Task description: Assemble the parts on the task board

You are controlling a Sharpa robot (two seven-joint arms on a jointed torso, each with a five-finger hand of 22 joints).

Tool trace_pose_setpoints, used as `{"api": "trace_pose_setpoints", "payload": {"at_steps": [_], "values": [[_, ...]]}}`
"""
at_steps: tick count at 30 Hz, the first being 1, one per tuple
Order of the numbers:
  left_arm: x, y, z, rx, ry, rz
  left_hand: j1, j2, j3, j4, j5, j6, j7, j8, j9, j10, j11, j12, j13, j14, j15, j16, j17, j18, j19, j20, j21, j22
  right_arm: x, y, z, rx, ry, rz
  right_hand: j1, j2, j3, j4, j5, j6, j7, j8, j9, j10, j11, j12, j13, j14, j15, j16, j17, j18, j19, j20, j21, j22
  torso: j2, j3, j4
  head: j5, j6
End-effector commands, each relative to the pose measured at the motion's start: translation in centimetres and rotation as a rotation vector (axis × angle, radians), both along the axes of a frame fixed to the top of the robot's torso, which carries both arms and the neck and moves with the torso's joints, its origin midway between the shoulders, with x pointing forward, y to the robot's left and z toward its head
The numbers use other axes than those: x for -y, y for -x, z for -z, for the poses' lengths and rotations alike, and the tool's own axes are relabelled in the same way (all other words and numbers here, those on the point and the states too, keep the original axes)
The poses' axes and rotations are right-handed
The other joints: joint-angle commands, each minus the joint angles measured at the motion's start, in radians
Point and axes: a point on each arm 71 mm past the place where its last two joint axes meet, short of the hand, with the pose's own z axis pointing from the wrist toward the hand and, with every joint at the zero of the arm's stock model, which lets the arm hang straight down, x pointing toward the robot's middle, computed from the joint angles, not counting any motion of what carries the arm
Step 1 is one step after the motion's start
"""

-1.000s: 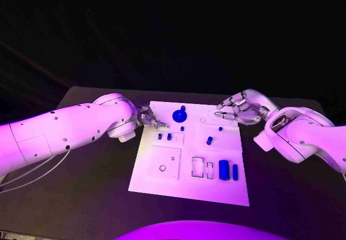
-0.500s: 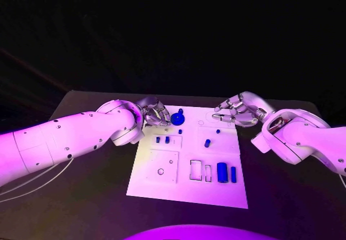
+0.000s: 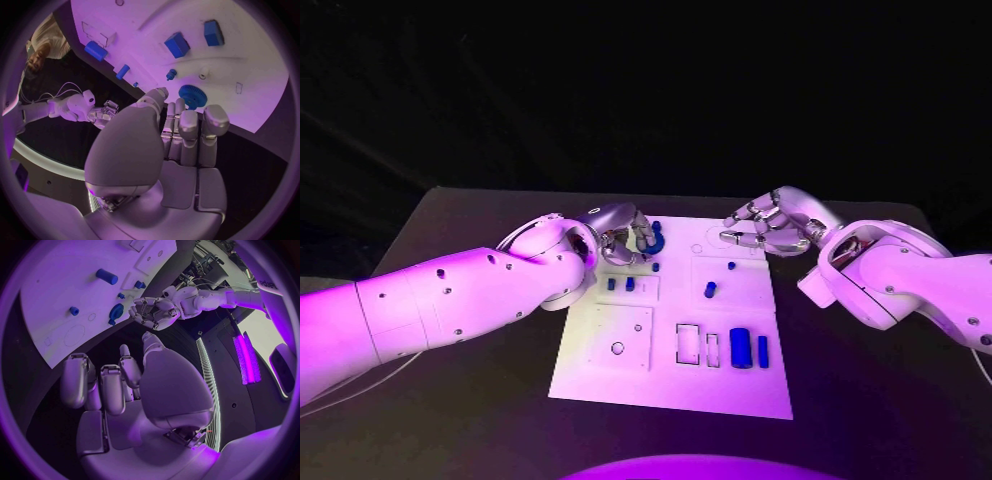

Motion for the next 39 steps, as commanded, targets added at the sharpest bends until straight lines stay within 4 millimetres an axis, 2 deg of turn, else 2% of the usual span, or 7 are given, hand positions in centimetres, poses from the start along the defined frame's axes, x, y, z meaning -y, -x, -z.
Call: {"api": "trace_pose_setpoints", "payload": {"at_steps": [1,11,26,39], "values": [[0.9,0.3,-0.2,0.103,-0.072,0.074,0.001,-0.009,-0.002,0.008,-0.005,0.008,0.001,-0.011,-0.02,0.002,0.007,-0.017,-0.023,0.0,0.009,-0.002,-0.011,0.012,0.013,0.001,0.009,0.008,-0.1,0.1,0.0,0.008,0.0,-0.01,-0.003,0.001,-0.003,-0.001,0.005,-0.005,0.0,0.007,-0.001,-0.005,0.001,-0.004,-0.002,0.063,-0.006,-0.007,0.083,0.01,-0.005,0.0,-0.004,0.071,0.0,-0.0002,-0.0002,-0.002,-0.001],[2.0,0.3,0.7,0.056,-0.192,0.078,0.016,-0.006,0.003,0.011,-0.002,0.034,-0.003,-0.022,-0.069,0.002,0.016,-0.061,-0.082,0.001,0.015,0.009,-0.033,0.008,0.025,0.006,0.022,0.025,-0.2,0.1,-0.1,0.009,-0.001,-0.011,-0.003,0.001,-0.003,-0.001,0.005,-0.005,0.0,0.007,-0.001,-0.005,0.001,-0.004,-0.002,0.063,-0.006,-0.007,0.083,0.01,-0.005,0.0,-0.004,0.071,0.0,0.0012,0.0003,-0.006,-0.004],[2.7,-0.1,1.4,0.009,-0.252,0.076,0.015,-0.004,0.0,0.019,-0.004,0.048,0.005,-0.03,-0.1,0.022,0.018,-0.079,-0.112,0.007,0.017,0.025,-0.037,0.007,0.029,0.009,0.027,0.033,-0.3,0.1,-0.1,0.01,-0.001,-0.013,-0.003,0.001,-0.003,-0.001,0.005,-0.005,0.0,0.007,-0.001,-0.005,0.001,-0.004,-0.002,0.063,-0.006,-0.007,0.083,0.01,-0.005,0.0,-0.004,0.071,0.0,0.0009,-0.0014,-0.009,-0.007],[3.0,-0.3,1.5,-0.003,-0.239,0.082,0.028,0.0,0.01,0.019,-0.003,0.05,0.01,-0.046,-0.13,0.05,0.014,-0.093,-0.138,0.019,0.014,0.051,-0.029,0.003,0.045,0.007,0.044,0.052,-0.4,0.1,-0.1,0.01,0.0,-0.015,-0.003,0.001,-0.003,-0.001,0.005,-0.005,0.0,0.007,-0.001,-0.005,0.001,-0.004,-0.002,0.063,-0.006,-0.007,0.083,0.01,-0.005,0.0,-0.004,0.071,-0.001,0.0013,0.0014,-0.01,-0.011]]}}
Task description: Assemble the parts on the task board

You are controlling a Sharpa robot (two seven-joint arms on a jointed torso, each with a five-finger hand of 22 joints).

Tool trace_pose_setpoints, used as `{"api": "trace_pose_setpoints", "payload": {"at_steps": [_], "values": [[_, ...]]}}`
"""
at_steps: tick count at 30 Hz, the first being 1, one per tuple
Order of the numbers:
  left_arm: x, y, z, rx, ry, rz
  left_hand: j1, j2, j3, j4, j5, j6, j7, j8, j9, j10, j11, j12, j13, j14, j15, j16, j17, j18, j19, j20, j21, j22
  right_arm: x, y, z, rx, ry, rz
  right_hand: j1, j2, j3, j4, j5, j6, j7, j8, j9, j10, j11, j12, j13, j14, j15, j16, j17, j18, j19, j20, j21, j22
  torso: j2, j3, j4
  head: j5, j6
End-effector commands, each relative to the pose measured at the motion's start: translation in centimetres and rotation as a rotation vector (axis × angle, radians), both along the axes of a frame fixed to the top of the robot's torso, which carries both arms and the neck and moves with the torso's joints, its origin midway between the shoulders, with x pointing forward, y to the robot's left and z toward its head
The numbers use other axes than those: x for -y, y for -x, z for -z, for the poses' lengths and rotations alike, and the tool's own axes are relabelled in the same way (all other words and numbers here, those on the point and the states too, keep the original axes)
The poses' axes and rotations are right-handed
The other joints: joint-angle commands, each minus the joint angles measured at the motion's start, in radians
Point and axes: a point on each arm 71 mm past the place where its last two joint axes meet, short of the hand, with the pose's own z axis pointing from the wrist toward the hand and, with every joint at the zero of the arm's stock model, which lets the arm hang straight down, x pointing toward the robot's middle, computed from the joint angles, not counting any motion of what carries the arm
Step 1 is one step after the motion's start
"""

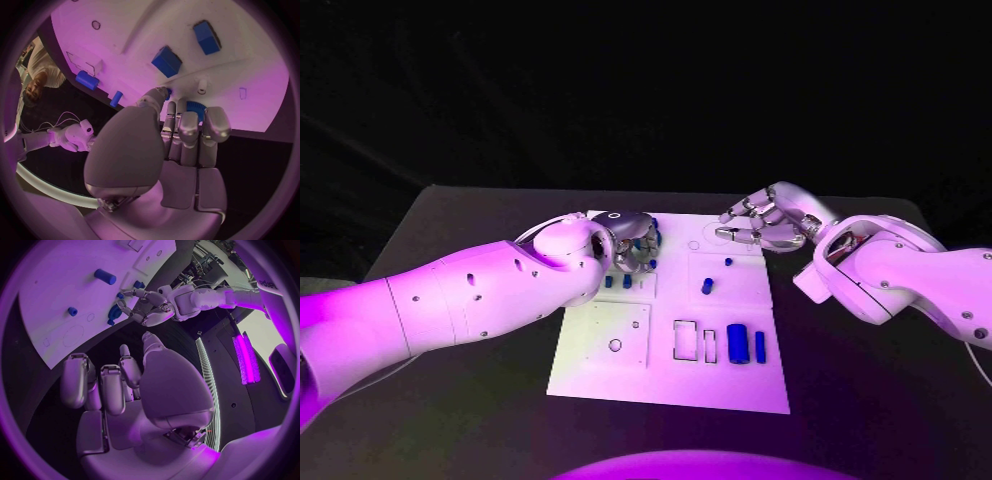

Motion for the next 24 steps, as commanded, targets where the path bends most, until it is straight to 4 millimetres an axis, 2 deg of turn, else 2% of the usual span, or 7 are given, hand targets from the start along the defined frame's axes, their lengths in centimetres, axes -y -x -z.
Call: {"api": "trace_pose_setpoints", "payload": {"at_steps": [1,12,21,24], "values": [[0.33,0.13,0.07,-0.016,-0.003,0.014,0.011,0.004,0.006,0.001,-0.003,0.005,0.002,-0.005,-0.005,0.01,-0.002,-0.006,-0.004,0.01,0.0,0.008,0.002,0.003,0.009,-0.002,0.008,0.004,-0.16,0.03,-0.01,0.007,0.002,-0.011,-0.003,0.001,-0.003,-0.001,0.005,-0.005,0.0,0.007,-0.001,-0.005,0.001,-0.004,-0.002,0.063,-0.006,-0.007,0.082,0.01,-0.005,0.0,-0.004,0.072,0.0,0.0003,0.0015,0.0,-0.002],[0.76,0.23,0.13,-0.028,0.0,0.026,0.021,0.007,0.016,-0.002,-0.003,0.013,-0.001,-0.011,-0.021,0.019,-0.005,-0.021,-0.021,0.014,-0.003,0.02,0.003,0.001,0.015,-0.004,0.015,0.013,-0.2,0.03,0.0,0.006,0.003,-0.013,-0.001,0.002,-0.003,-0.002,0.006,-0.006,0.0,0.008,-0.001,-0.005,0.001,-0.003,-0.001,0.063,-0.006,-0.006,0.083,0.01,-0.005,0.0,-0.005,0.071,0.0,-0.0006,0.0009,-0.003,-0.006],[1.06,0.22,0.27,-0.042,-0.004,0.033,0.044,0.024,0.044,-0.015,-0.006,0.039,0.0,-0.011,-0.038,0.051,-0.01,-0.033,-0.041,0.031,-0.007,0.054,0.025,-0.003,0.029,-0.008,0.032,0.031,-0.23,0.05,0.0,0.005,0.003,-0.014,-0.001,0.002,-0.004,-0.003,0.007,-0.006,0.0,0.008,-0.001,-0.004,0.0,-0.002,0.0,0.063,-0.006,-0.006,0.084,0.01,-0.005,0.0,-0.005,0.071,0.0,0.0001,0.0009,-0.003,-0.008],[1.11,0.22,0.31,-0.046,-0.005,0.034,0.053,0.031,0.059,-0.022,-0.02,0.051,0.0,-0.011,-0.044,0.067,-0.013,-0.041,-0.049,0.039,-0.01,0.067,0.035,-0.005,0.038,-0.011,0.044,0.042,-0.23,0.06,0.0,0.005,0.004,-0.015,-0.001,0.002,-0.004,-0.003,0.007,-0.006,0.0,0.008,-0.001,-0.004,0.0,-0.002,0.0,0.063,-0.006,-0.006,0.084,0.01,-0.005,0.0,-0.005,0.071,-0.001,0.0001,0.0011,-0.003,-0.008]]}}
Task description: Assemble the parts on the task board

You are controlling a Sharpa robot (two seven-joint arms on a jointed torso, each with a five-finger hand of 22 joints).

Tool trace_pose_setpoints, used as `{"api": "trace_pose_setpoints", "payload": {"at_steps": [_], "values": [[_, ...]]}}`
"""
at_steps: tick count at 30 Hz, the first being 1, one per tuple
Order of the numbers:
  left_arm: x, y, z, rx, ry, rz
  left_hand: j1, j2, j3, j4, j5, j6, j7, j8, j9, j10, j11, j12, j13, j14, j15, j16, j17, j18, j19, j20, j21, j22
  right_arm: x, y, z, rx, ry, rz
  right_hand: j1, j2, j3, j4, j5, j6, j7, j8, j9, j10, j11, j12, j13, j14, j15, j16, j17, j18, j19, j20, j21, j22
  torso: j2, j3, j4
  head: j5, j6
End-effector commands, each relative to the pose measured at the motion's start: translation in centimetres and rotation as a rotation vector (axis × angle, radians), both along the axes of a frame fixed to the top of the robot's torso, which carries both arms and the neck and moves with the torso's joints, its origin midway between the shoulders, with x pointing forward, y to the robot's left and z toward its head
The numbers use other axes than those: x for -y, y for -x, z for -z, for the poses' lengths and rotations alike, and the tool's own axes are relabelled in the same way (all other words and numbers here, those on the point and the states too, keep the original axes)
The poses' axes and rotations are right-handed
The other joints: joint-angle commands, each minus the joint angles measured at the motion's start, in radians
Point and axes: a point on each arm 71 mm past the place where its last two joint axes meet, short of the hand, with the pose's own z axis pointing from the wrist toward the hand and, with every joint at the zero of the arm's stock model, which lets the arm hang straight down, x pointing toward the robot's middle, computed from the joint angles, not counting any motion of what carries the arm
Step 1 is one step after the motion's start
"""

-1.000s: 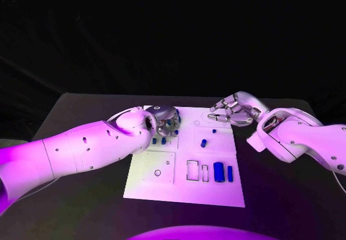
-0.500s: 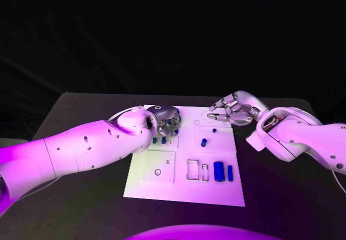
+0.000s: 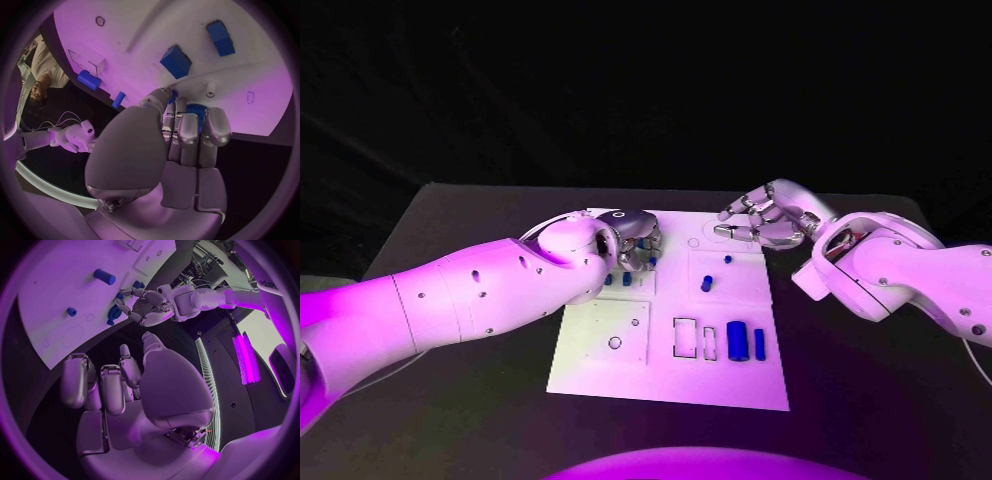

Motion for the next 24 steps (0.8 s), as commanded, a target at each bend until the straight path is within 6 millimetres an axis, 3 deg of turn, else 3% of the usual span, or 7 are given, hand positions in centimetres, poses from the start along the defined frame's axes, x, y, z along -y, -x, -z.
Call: {"api": "trace_pose_setpoints", "payload": {"at_steps": [1,24], "values": [[0.3,0.14,0.15,-0.024,-0.004,0.018,0.017,0.002,0.016,-0.005,-0.018,0.015,0.001,-0.006,-0.006,0.018,-0.003,-0.009,-0.007,0.013,-0.003,0.015,0.009,-0.007,0.015,0.0,0.012,0.011,-0.15,0.07,-0.01,0.005,0.004,-0.013,-0.001,0.002,-0.004,-0.003,0.007,-0.006,0.0,0.001,-0.001,-0.004,0.0,-0.002,0.0,0.063,-0.006,-0.006,0.084,0.01,-0.005,0.0,-0.005,0.071,-0.001,0.0004,0.0006,0.0,-0.001],[0.21,0.0,-0.13,-0.008,0.044,0.014,0.011,0.002,0.094,-0.054,-0.043,0.075,0.006,-0.027,-0.046,0.11,-0.01,-0.091,-0.048,0.042,-0.012,0.054,0.024,-0.021,0.062,-0.01,0.069,0.068,-0.14,0.1,-0.04,0.007,0.003,-0.013,0.001,0.003,-0.004,-0.003,0.008,-0.004,0.0,0.002,0.0,-0.003,0.0,0.0,0.002,0.063,-0.006,-0.006,0.084,0.01,-0.004,0.0,-0.005,0.071,-0.001,-0.0007,0.001,-0.002,0.001]]}}
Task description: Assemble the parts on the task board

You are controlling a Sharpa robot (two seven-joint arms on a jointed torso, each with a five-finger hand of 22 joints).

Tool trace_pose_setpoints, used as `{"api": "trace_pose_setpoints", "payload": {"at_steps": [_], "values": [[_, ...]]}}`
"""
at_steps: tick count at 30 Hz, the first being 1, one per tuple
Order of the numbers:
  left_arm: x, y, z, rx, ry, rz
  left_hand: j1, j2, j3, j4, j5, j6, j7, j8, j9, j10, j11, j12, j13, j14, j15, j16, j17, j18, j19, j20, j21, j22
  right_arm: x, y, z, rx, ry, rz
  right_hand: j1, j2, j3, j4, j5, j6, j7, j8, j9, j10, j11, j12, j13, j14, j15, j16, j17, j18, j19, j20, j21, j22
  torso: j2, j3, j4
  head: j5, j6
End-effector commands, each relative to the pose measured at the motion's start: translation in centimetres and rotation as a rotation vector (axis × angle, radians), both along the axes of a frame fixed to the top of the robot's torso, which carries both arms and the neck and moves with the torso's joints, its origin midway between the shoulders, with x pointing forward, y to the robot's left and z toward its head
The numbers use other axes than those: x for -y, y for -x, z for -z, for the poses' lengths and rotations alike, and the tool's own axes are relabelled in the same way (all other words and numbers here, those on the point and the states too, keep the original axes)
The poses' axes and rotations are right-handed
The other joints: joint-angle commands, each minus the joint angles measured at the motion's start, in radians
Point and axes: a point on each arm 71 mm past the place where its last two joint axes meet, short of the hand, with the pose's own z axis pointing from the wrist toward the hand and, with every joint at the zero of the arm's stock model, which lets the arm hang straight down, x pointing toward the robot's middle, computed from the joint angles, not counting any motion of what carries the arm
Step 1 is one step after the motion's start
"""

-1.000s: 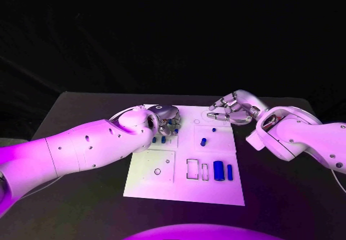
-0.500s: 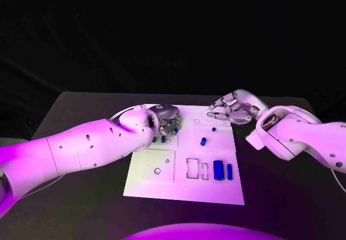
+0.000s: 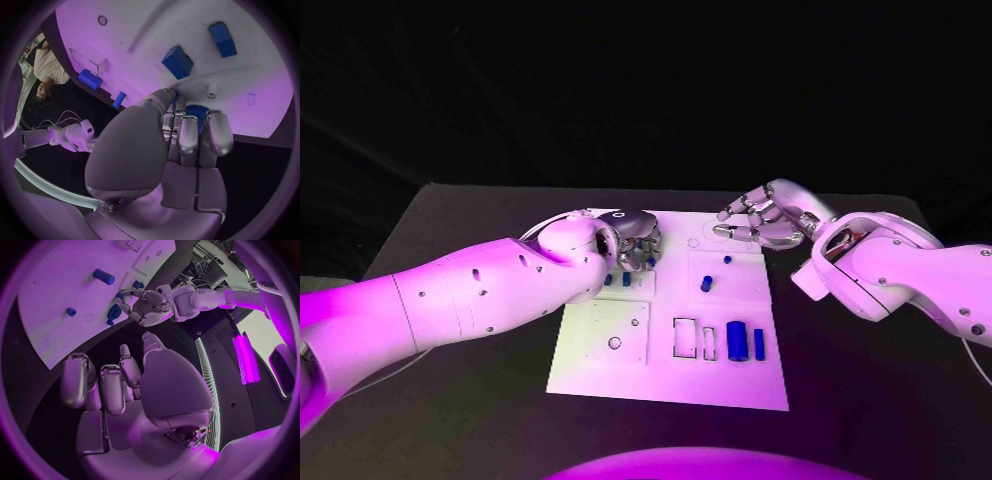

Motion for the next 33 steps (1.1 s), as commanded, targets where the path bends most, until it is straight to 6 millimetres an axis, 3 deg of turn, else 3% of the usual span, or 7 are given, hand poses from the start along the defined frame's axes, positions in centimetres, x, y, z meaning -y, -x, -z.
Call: {"api": "trace_pose_setpoints", "payload": {"at_steps": [1,19,33], "values": [[0.2,0.1,-0.2,0.012,0.046,0.011,-0.006,-0.006,0.005,-0.002,-0.006,0.01,0.0,-0.004,-0.003,0.01,-0.001,-0.008,-0.002,0.009,0.0,0.005,0.0,-0.02,0.009,0.002,0.004,0.05,-0.1,0.1,0.0,0.008,0.003,-0.012,0.001,0.004,-0.004,-0.004,0.004,-0.004,0.0,0.003,0.0,-0.003,0.0,0.0,0.002,0.063,-0.006,-0.006,0.085,0.01,-0.004,0.0,-0.005,0.071,0.0,-0.0007,0.0005,0.0,0.002],[-1.1,0.4,-1.8,0.057,0.124,-0.014,-0.023,-0.015,0.011,-0.007,-0.009,0.017,0.007,-0.012,-0.012,0.023,0.002,-0.029,-0.007,0.017,0.002,0.01,0.001,-0.025,0.024,0.001,0.018,0.064,0.0,0.0,0.0,0.014,0.003,-0.005,0.001,0.004,-0.004,-0.004,0.004,-0.003,0.0,0.004,0.0,-0.003,0.0,0.0,0.002,0.063,-0.006,-0.006,0.084,0.01,-0.005,0.0,-0.006,0.071,-0.001,-0.0006,0.0008,0.003,0.005],[-3.9,0.5,-2.3,0.025,0.108,-0.061,-0.038,-0.022,0.01,-0.006,-0.011,0.021,0.007,-0.016,-0.018,0.032,0.002,-0.04,-0.009,0.02,0.002,0.011,-0.001,-0.026,0.029,0.002,0.022,0.068,0.1,-0.1,0.0,0.013,0.005,-0.001,0.001,0.004,-0.004,-0.004,0.004,-0.003,0.0,0.004,0.0,-0.003,0.0,0.0,0.002,0.063,-0.006,-0.006,0.084,0.01,-0.005,0.0,-0.006,0.071,0.0,-0.0008,0.0017,0.005,0.009]]}}
